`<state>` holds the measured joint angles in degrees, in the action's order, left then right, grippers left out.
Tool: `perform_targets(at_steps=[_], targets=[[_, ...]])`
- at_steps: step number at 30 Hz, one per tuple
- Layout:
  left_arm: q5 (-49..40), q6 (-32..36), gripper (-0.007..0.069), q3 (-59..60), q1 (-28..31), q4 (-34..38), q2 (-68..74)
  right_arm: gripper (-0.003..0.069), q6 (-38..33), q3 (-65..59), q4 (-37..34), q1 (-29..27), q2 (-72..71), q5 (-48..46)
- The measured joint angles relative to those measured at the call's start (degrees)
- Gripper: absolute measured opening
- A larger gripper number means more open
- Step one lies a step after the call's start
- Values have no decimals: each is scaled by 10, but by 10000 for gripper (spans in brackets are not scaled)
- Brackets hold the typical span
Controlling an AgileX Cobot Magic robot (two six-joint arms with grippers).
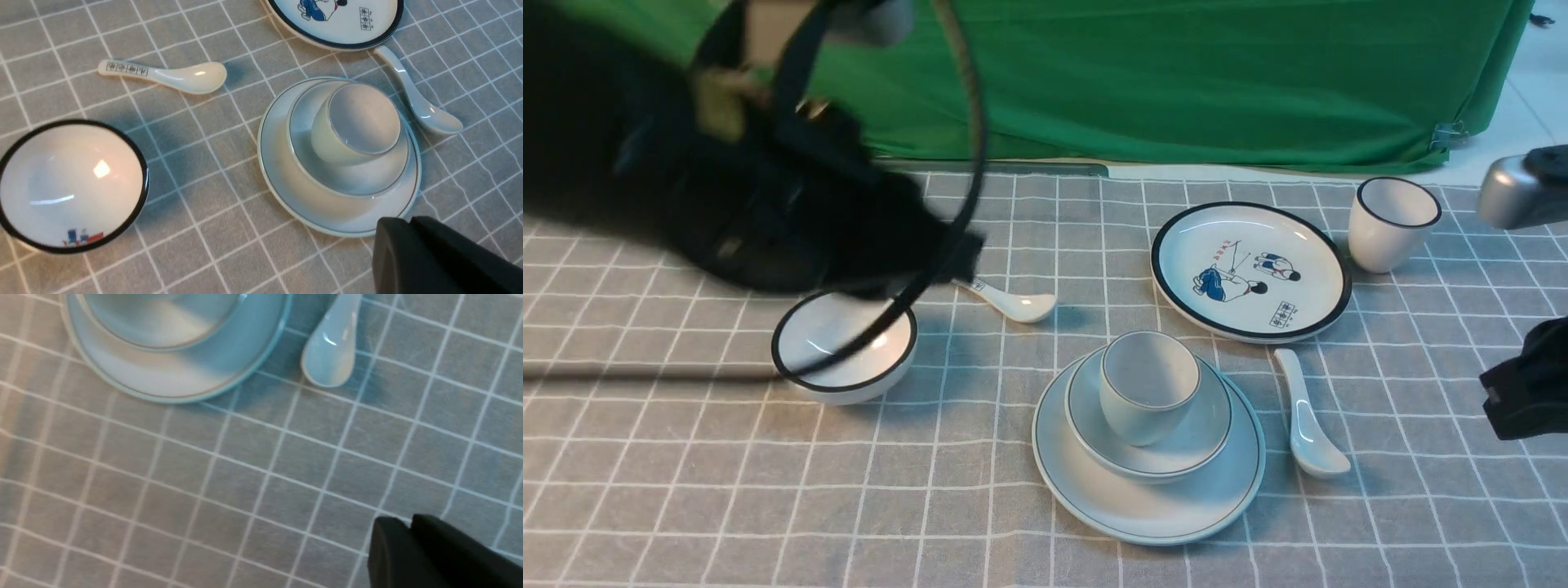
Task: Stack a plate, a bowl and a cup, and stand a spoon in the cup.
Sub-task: Use the right arm to grab a blue soup spoon
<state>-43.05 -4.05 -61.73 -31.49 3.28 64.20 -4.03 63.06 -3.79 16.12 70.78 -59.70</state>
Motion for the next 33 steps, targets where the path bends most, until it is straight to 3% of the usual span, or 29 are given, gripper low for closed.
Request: perform_targets(at_steps=[5,8,9,13,33], targets=[[45,-18,8,111,0,0,-96,244,13,17,24,0,43,1],[62,-32,8,172,0,0,-147,383,24,38,51,0,75,13],[73,-38,8,212,0,0,-184,468,44,51,65,0,98,16],[79,-50,8,263,0,0,-238,567,77,76,89,0,151,16],[54,-67,8,296,0,26,-291,578,111,201,67,0,399,110]])
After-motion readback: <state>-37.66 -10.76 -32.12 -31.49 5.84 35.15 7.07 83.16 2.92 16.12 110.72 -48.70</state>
